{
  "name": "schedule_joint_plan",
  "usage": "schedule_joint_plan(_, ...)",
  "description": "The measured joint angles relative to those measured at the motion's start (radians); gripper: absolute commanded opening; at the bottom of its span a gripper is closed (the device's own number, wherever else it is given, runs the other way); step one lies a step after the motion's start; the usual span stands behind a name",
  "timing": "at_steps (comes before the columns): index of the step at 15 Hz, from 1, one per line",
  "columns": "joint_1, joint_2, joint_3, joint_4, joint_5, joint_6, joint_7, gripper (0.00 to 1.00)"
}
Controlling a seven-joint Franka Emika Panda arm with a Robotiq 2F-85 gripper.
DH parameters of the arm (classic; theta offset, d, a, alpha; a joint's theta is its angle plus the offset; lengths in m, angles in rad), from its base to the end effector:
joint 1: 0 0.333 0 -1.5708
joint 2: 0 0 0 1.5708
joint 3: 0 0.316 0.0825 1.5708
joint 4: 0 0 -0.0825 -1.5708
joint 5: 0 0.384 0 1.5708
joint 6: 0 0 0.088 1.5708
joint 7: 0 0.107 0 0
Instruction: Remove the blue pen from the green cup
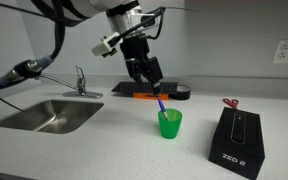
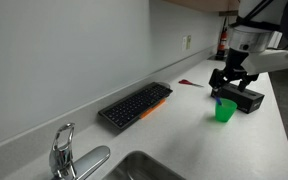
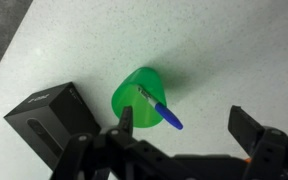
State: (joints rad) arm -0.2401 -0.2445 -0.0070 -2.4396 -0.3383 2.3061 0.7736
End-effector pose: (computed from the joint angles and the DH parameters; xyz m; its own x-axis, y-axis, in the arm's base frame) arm 0.4476 -0.1199 0.4064 0.6832 -0.6881 0.2445 -0.7267 -0.6735 0.1354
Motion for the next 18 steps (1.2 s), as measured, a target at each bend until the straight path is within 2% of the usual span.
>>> schedule_joint_plan(3, -0.017, 0.079, 0.002, 0.035, -0.16, 0.01, 0.202, 1.0)
schedule_joint_plan(5, -0.017, 0.125, -0.003, 0.063, -0.21, 0.008, 0.287, 1.0)
schedule_joint_plan(18, 0.031, 0.158, -0.017, 0.082, -0.246, 0.005, 0.321, 1.0)
